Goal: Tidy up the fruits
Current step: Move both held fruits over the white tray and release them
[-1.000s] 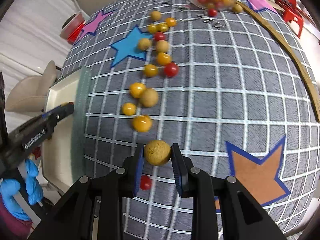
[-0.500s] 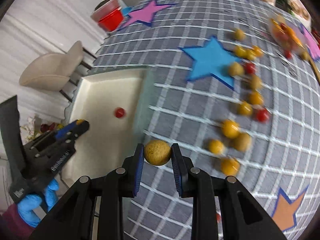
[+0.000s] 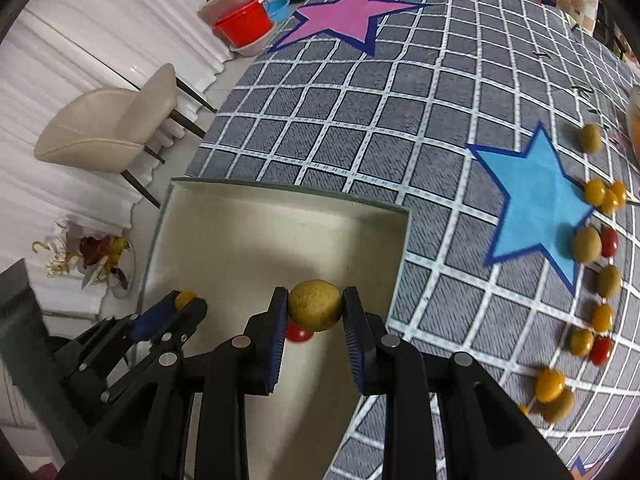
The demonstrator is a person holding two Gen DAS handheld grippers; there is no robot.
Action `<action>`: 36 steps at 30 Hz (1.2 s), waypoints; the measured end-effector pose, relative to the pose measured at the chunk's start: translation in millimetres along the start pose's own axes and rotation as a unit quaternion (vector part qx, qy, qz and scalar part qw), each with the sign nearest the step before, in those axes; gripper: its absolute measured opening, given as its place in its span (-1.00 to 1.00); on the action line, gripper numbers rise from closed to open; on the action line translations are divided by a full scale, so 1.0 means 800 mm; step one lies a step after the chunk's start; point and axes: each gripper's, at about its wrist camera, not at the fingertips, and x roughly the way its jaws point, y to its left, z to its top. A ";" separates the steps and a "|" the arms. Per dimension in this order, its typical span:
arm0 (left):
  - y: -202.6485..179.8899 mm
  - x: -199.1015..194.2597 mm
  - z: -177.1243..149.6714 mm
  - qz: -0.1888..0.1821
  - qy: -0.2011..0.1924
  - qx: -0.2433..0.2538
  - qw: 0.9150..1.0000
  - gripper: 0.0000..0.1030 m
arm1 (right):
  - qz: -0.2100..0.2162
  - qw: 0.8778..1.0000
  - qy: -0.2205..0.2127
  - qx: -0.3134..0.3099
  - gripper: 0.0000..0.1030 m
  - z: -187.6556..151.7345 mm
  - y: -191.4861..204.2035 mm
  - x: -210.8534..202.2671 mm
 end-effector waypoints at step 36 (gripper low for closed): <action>-0.032 -0.033 -0.008 0.014 -0.024 0.064 0.998 0.50 | 0.036 0.998 -0.040 0.028 0.63 0.025 -0.010 -0.032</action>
